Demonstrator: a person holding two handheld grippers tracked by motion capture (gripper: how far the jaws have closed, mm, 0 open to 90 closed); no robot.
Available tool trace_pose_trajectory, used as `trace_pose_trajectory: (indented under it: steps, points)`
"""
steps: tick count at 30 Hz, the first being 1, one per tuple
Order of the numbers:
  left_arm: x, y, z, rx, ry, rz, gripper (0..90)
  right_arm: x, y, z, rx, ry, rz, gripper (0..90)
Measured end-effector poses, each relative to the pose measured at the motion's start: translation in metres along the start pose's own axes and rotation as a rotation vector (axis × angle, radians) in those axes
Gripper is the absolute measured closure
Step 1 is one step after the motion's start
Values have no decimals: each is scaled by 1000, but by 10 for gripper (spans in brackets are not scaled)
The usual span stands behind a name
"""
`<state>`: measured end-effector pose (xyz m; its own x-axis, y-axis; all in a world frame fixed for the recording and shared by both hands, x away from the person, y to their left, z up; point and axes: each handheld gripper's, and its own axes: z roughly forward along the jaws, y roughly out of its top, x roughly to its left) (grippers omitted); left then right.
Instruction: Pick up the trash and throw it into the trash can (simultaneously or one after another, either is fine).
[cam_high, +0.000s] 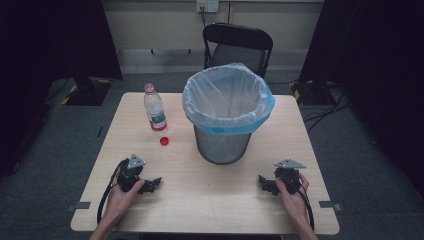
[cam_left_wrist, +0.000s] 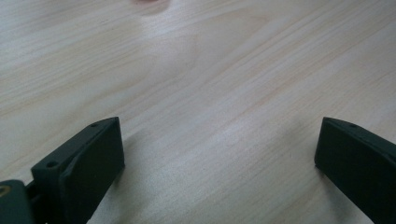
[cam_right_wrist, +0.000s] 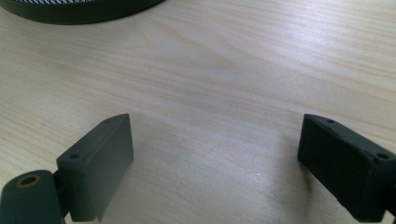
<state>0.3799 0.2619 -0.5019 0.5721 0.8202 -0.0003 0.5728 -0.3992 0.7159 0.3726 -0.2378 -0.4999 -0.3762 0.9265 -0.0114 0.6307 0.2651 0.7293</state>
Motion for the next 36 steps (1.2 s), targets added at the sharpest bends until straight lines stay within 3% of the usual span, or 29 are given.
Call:
trace_pose_trajectory:
  steps: [8, 13, 14, 16, 19, 22, 24, 26, 30, 32, 36]
  points:
    - [1, -2, -2, -1, 3, 3, 19, 0, 0, 0, 0, 0, 0, 95]
    - [3, -4, -7, -28, 26, -27, 121, 0, 0, 0, 0, 0, 0, 95]
    - [5, -4, -9, -27, 25, -34, 180, 0, 0, 0, 0, 0, 1, 95]
    - [7, -5, -9, -28, 27, -40, 182, 0, 0, 0, 0, 0, 1, 95]
    - [12, -4, -10, -44, 24, -87, 190, 0, 0, 0, 0, 0, 1, 95]
    - [15, -4, -12, -75, 21, -89, 195, 0, 0, 0, 0, 0, 1, 95]
    - [16, -2, -12, -98, 42, -92, 205, 0, 0, 0, 0, 0, 1, 95]
    - [21, 2, -14, -85, 33, -83, 208, 0, 0, 0, 0, 0, 1, 95]
    - [25, 8, -17, -128, 33, -84, 208, 0, 0, 0, 0, 0, 1, 95]
    - [29, 13, -14, -103, 25, -75, 206, 0, 0, 0, 0, 0, 1, 95]
    - [36, 25, -11, -130, 3, -93, 198, 0, 0, 0, 0, 0, 1, 95]
